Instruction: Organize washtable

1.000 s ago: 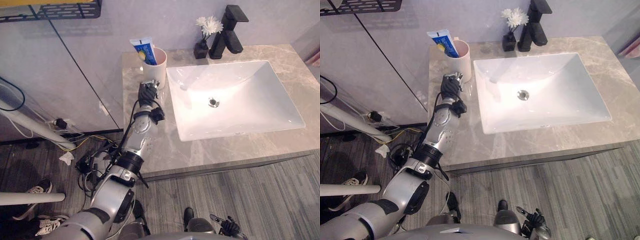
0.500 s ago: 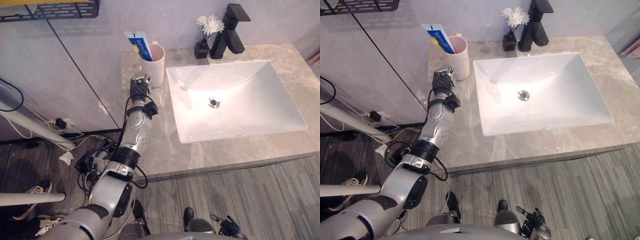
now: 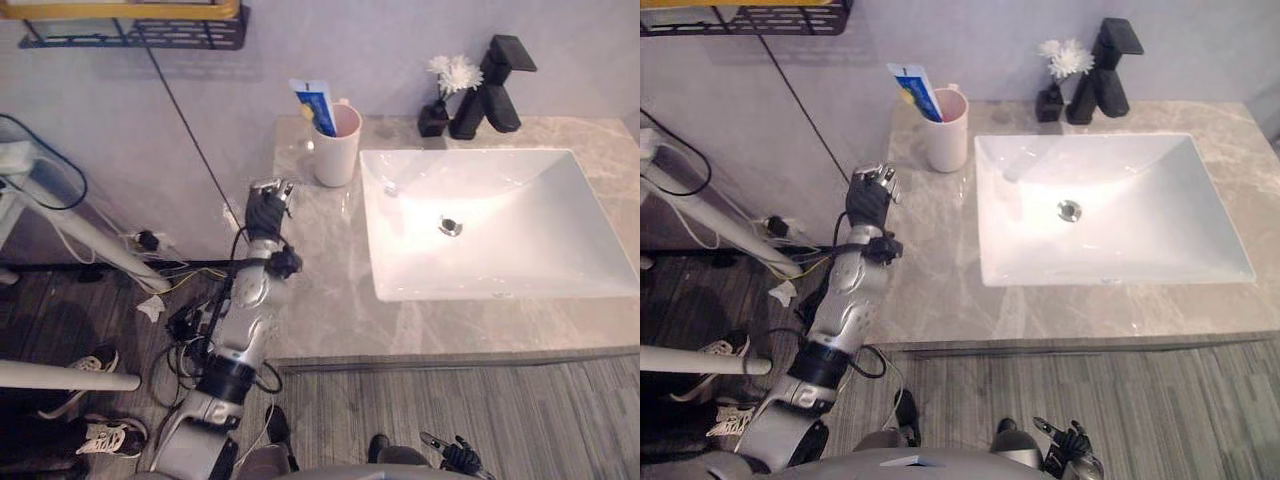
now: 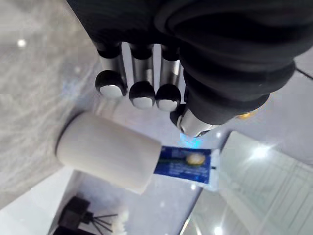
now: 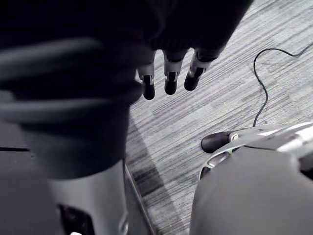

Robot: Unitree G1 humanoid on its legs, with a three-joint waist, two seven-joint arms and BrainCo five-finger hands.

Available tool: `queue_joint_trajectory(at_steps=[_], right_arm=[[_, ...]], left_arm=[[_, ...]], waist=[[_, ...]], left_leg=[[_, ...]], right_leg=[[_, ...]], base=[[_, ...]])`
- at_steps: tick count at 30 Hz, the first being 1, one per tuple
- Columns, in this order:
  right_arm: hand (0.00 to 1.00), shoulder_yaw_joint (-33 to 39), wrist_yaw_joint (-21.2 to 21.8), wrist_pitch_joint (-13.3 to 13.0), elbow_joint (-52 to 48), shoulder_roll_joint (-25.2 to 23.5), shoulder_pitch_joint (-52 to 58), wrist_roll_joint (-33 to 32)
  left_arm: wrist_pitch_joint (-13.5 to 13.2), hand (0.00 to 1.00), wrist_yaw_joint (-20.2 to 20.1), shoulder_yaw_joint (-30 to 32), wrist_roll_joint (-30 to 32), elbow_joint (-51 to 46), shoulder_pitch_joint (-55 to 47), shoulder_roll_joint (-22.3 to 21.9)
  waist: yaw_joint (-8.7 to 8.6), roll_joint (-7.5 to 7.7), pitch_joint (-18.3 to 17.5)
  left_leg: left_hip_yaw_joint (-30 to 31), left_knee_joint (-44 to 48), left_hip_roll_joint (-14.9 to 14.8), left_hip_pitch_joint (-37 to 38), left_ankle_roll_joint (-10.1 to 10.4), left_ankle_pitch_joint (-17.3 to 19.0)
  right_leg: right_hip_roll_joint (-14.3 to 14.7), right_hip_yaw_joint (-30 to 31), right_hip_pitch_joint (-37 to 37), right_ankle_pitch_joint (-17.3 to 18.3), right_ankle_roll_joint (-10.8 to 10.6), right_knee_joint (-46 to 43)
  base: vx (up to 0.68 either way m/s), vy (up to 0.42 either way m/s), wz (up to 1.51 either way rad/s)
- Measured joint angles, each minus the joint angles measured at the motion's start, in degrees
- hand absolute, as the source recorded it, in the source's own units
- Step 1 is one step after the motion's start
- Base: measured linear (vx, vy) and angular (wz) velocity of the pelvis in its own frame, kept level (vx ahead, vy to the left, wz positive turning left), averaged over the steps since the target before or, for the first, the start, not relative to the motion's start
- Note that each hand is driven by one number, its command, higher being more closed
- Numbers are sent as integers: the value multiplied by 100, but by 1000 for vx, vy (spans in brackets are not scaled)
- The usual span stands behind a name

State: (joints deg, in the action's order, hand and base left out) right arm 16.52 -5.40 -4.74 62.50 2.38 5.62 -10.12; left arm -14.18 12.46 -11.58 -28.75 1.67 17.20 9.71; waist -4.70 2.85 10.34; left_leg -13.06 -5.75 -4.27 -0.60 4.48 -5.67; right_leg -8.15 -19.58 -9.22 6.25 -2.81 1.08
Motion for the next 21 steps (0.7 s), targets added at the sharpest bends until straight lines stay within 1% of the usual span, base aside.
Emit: queue_joint_trajectory(at_steps=[2, 3, 4, 6, 8, 11, 12, 13, 14, 15, 16, 17, 18, 19, 20, 21], right_arm=[[0, -4, 52, 8, 7, 88, 46, -2], [0, -4, 51, 8, 9, 88, 51, -2], [0, -7, 63, 5, 9, 90, 59, -2], [0, -13, 106, 4, 21, 119, 70, -2], [0, -11, 127, 4, 27, 135, 72, -4], [0, 10, 173, 5, 33, 137, 94, -6], [0, 17, 176, 6, 38, 130, 109, -7], [0, 52, 182, 9, 51, 111, 149, -7], [0, 175, 190, 11, 53, 102, 196, -11], [0, 210, 193, 11, 52, 95, 218, -11], [0, 237, 196, 11, 55, 89, 279, -19], [0, 239, 196, 24, 65, 79, 338, -22], [0, 240, 197, 35, 67, 75, 362, -22], [0, 264, 196, 39, 69, 35, 411, -22], [0, 291, 197, 39, 69, 16, 429, -22], [0, 406, 197, 40, 71, -50, 438, -22]], left_arm=[[-15, 100, -202, 52, 1, -313, -428, 38], [-14, 100, -236, 65, 0, -365, -507, 67], [-24, 100, -326, 100, -7, -482, -687, 145], [-33, 100, -471, 198, -7, -707, -1000, 192], [-83, 100, -611, 411, -51, -896, -1290, 189], [-152, 100, -677, 787, -55, -956, -1705, 161], [-158, 100, -680, 841, -46, -951, -1792, 147], [-181, 100, -700, 950, -16, -838, -1950, 90], [-184, 100, -725, 1111, -19, -524, -2086, -37], [-181, 100, -725, 1213, -19, -323, -2164, -125], [-153, 100, -680, 1436, 39, 185, -2278, -281], [-113, 100, -634, 1681, 49, 742, -2382, -391], [-92, 100, -602, 1813, 50, 1041, -2433, -431], [6, 100, -498, 2056, 185, 1718, -2487, -487], [61, 100, -452, 2114, 293, 2054, -2498, -491], [185, 100, -408, 2259, 471, 2867, -2516, -485]], waist=[[115, -80, -47], [145, -81, -47], [210, -92, -66], [218, -167, -129], [229, -202, -166], [290, -201, -180], [312, -186, -189], [369, -131, -227], [396, -126, -263], [391, -144, -277], [384, -150, -306], [391, -121, -359], [392, -115, -396], [408, -88, -451], [427, -61, -469], [476, -22, -505]], left_leg=[[101, 28, 5, 48, 0, -1], [115, 28, 7, 80, 0, -1], [151, 27, 3, 132, -1, -3], [262, 17, 1, 134, -7, -8], [317, -27, 9, 133, -24, -21], [389, -30, 23, 126, -34, -77], [405, -30, 39, 123, -35, -87], [423, -31, 85, 111, -41, -113], [474, -32, 108, 97, -46, -150], [517, -32, 103, 95, -48, -167], [593, -33, 96, 101, -36, -184], [631, -33, 82, 104, -28, -190], [649, -33, 78, 106, -23, -193], [679, -33, 77, 119, -15, -196], [687, -33, 77, 117, -15, -196], [685, -33, 78, 117, -14, -196]], right_leg=[[-7, -50, -69, 0, 0, -85], [-8, -79, -103, 0, 0, -94], [-4, -160, -132, 0, -1, -137], [2, -245, -170, 1, -1, -206], [-1, -311, -187, 2, -3, -212], [-20, -330, -182, 75, -25, -258], [-32, -332, -184, 115, -38, -260], [-69, -346, -187, 242, -91, -264], [-87, -398, -199, 313, -195, -286], [-81, -441, -207, 348, -179, -317], [-84, -500, -214, 428, -171, -392], [-90, -545, -243, 442, -171, -403], [-83, -561, -260, 442, -178, -400], [-75, -593, -299, 428, -213, -397], [-74, -602, -302, 424, -227, -399], [-75, -601, -308, 419, -235, -393]], base=[[20, 33, 21], [-27, 9, 18], [-48, -6, 16], [-47, 16, 25], [-54, 25, 13], [-87, 15, 4], [-102, -4, 4], [-107, -27, 12], [-108, -30, 18], [-100, -39, 29], [-76, -35, 29], [-62, -38, 25], [-31, -35, 19], [-7, -26, 12], [5, -22, 9], [0, 0, 0]])
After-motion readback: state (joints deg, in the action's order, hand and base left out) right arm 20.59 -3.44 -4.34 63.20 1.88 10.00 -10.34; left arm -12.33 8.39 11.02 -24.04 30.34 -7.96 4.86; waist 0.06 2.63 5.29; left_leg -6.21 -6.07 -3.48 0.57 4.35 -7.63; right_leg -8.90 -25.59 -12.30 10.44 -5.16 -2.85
